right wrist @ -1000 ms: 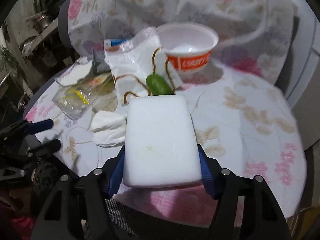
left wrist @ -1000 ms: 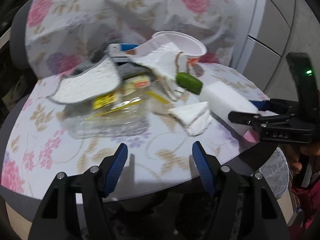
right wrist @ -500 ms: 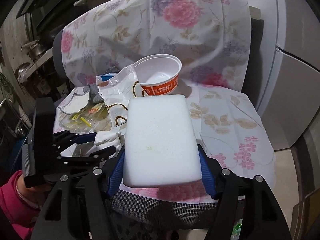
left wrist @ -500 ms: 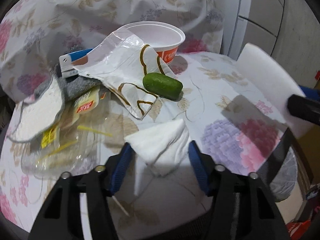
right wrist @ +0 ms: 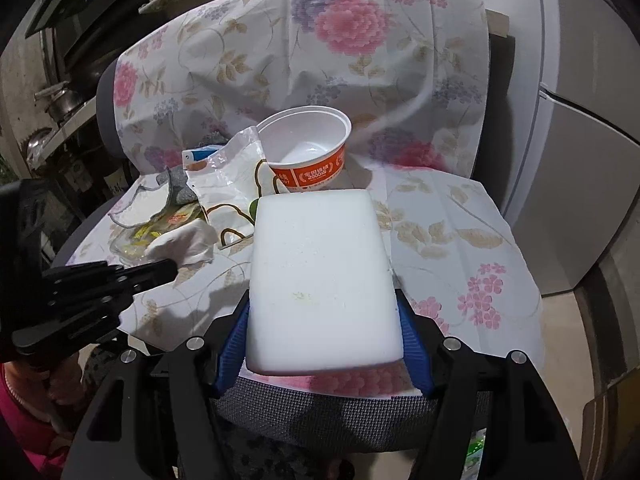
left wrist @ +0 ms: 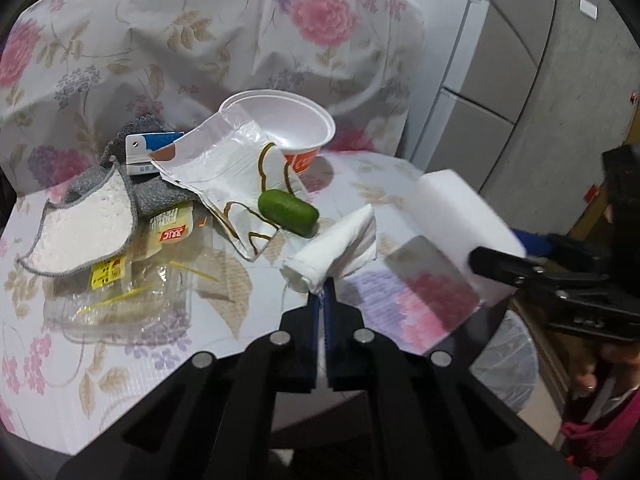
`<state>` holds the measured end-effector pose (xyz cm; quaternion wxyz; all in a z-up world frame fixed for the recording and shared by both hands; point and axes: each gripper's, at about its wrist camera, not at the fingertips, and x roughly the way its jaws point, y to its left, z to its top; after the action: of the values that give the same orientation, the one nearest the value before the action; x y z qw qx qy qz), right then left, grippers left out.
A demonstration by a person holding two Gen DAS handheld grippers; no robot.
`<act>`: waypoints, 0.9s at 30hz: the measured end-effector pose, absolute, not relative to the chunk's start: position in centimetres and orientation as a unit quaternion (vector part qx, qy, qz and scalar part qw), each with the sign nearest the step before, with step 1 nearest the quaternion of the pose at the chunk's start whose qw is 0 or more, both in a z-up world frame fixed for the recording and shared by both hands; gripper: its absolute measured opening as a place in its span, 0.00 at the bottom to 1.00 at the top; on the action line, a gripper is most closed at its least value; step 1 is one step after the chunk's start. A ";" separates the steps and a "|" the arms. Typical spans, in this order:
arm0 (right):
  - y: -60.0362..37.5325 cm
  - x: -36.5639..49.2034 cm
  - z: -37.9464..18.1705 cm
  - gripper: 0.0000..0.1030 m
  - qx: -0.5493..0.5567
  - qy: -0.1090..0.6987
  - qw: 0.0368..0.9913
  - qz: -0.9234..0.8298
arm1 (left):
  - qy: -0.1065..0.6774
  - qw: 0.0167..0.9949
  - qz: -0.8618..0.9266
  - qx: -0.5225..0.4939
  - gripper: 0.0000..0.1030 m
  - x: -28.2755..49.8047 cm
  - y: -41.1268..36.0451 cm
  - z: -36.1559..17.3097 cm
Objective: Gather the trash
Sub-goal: 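Lift the white sponge block with the right gripper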
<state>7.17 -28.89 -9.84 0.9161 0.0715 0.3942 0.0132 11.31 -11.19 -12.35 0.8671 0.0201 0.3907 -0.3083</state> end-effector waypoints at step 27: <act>-28.5 7.4 -11.3 0.64 0.076 0.418 0.905 -0.010 | 0.405 0.876 -0.262 0.012 0.00 10.6 -8.3 -13.5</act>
<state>7.38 -28.55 -11.28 0.9053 0.0763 0.4177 -0.0104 10.60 -8.27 -13.52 0.8759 0.0120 0.4051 -0.2618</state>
